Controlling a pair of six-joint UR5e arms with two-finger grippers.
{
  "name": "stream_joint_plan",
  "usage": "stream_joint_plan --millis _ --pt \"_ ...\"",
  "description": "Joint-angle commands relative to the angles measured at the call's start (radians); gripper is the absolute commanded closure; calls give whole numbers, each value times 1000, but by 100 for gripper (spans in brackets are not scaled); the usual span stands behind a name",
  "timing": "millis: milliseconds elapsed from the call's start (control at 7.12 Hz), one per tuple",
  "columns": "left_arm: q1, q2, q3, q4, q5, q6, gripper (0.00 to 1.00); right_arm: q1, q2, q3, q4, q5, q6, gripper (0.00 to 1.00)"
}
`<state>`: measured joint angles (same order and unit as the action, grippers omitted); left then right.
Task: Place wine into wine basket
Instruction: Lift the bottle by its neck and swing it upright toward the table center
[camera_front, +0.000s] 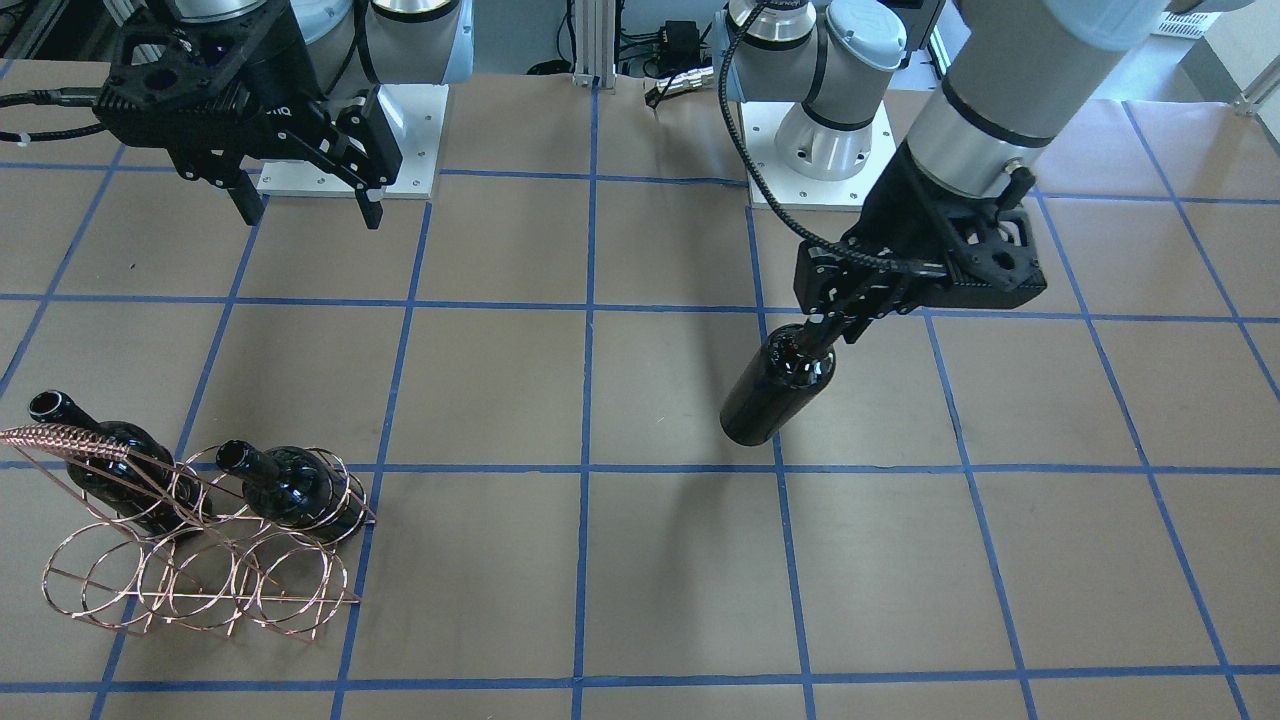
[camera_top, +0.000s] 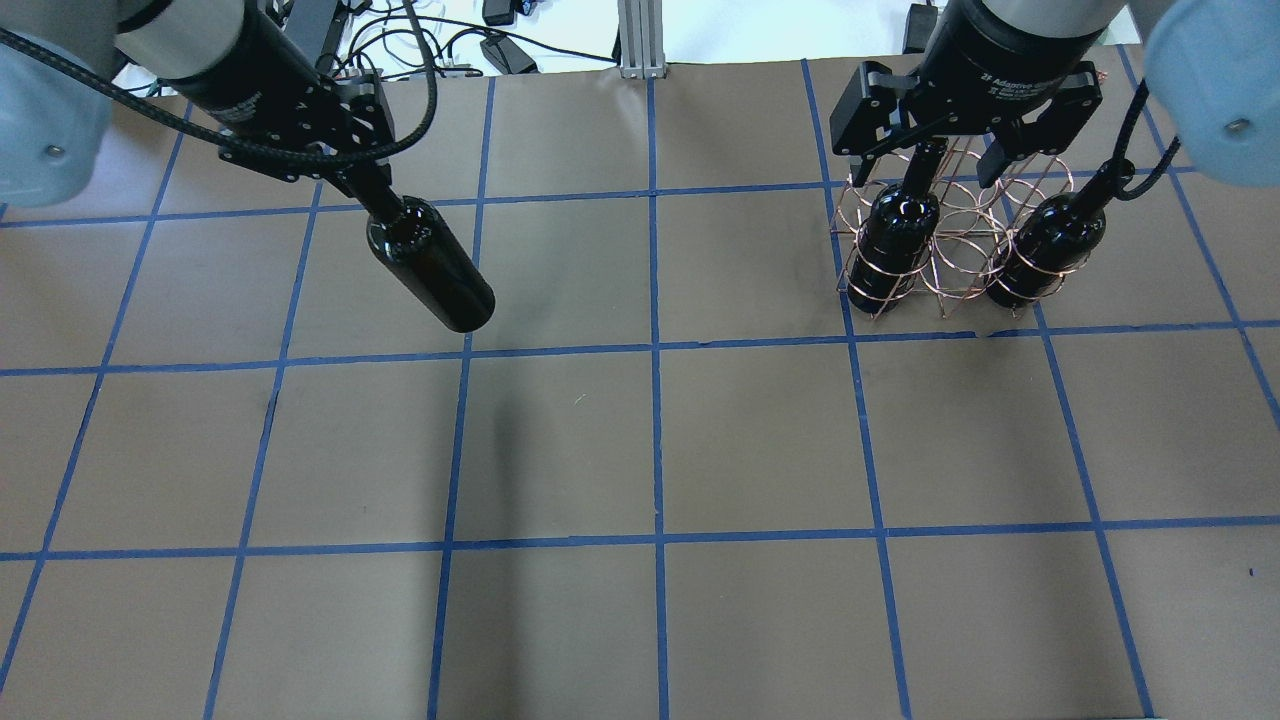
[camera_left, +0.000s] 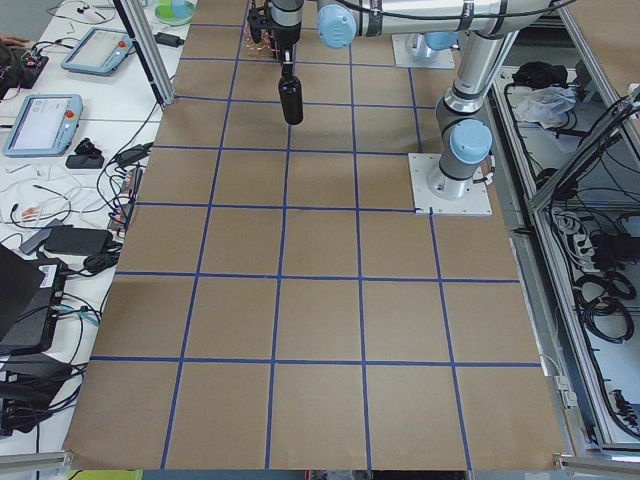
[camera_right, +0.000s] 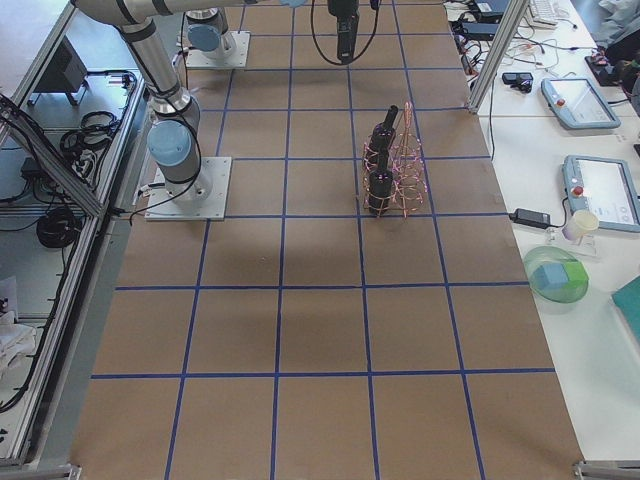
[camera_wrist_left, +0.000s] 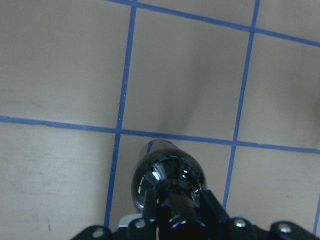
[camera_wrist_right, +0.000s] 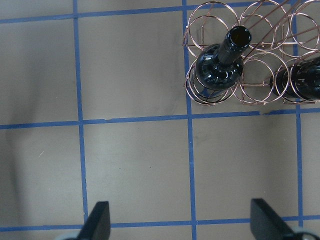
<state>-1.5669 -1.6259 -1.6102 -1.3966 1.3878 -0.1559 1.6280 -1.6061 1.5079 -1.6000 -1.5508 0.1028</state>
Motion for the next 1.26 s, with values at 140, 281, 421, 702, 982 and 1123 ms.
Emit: stream_joint_plan --millis 140,281,421,702,982,1123 --pt "-83 -3 -65 1 0 -89 100 0 0 0 0 0 0 0" --pt "-105 -5 -70 -4 5 -96 100 0 0 0 2 0 0 0" --pt "-125 -11 -97 -4 8 -108 100 0 2 0 2 -2 0 0" --pt "-131 -25 -119 1 10 -106 100 0 2 0 0 0 -2 0" --pt "-131 -6 -119 -4 11 -106 100 0 2 0 0 0 -3 0" --pt "-131 -12 -123 -9 11 -105 100 0 2 0 0 0 -3 0"
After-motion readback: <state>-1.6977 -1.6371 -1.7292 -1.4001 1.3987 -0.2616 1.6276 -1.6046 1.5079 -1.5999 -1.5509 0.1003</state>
